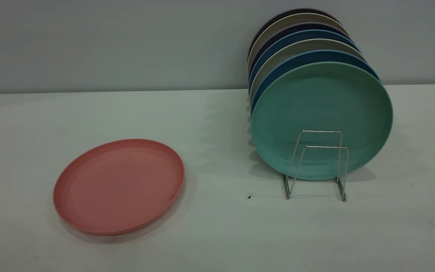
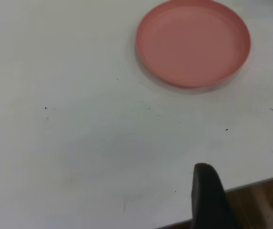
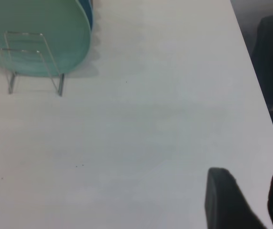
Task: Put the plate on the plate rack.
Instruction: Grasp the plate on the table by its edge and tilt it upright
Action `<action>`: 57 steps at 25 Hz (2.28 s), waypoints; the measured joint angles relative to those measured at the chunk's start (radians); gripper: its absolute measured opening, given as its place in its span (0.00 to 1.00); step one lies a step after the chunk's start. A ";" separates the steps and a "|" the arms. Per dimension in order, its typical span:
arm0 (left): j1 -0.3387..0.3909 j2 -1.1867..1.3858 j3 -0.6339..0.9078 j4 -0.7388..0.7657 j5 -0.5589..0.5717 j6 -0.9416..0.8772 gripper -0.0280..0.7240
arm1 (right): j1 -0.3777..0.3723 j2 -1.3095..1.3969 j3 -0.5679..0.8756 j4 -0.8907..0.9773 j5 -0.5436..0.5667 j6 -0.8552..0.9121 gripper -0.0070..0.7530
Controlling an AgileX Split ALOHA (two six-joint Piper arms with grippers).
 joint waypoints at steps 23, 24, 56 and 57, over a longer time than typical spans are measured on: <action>0.000 0.000 0.000 0.000 0.000 0.000 0.59 | 0.000 0.000 0.000 0.040 0.000 0.000 0.32; 0.000 0.000 0.000 0.000 -0.001 0.000 0.59 | 0.000 0.000 0.000 0.045 0.000 0.000 0.32; 0.002 0.779 -0.233 -0.048 -0.824 -0.027 0.50 | 0.042 0.690 -0.208 0.101 -0.915 -0.067 0.32; 0.011 0.815 -0.256 -0.049 -0.840 -0.031 0.49 | 0.042 0.730 -0.208 0.088 -0.926 -0.076 0.32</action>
